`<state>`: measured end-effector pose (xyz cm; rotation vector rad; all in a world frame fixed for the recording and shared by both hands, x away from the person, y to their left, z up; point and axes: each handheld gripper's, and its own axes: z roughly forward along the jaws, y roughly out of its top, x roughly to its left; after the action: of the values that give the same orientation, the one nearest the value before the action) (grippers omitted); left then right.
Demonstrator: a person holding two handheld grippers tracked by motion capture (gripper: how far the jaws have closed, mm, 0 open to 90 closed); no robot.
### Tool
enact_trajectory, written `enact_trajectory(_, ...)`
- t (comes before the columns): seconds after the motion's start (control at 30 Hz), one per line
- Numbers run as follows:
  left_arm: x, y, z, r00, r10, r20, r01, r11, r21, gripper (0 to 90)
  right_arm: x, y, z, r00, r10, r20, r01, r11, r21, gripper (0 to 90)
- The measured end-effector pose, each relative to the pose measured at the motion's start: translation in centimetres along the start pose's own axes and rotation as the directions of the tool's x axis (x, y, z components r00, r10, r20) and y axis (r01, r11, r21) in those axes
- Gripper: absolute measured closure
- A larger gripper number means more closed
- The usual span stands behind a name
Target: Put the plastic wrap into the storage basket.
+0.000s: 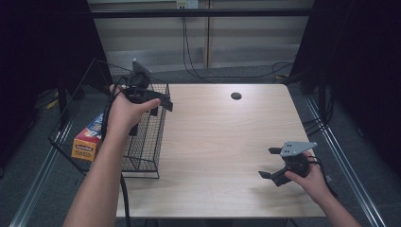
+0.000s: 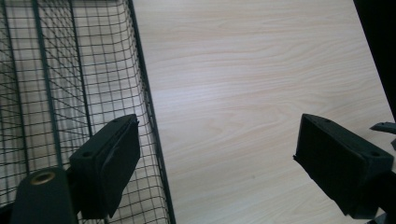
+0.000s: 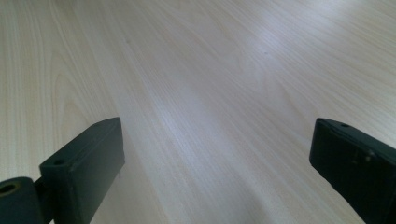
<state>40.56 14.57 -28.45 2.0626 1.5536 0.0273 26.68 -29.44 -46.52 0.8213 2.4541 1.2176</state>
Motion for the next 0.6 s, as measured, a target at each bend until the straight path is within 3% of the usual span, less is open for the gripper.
enact_trajectory(0.6,-1.8,-1.7,3.2,0.9942,0.059,0.09,-0.061,0.9979,0.021,14.0,0.0,0.0,-0.1,1.0,0.004,-0.001,-0.004,1.0,0.001,2.8)
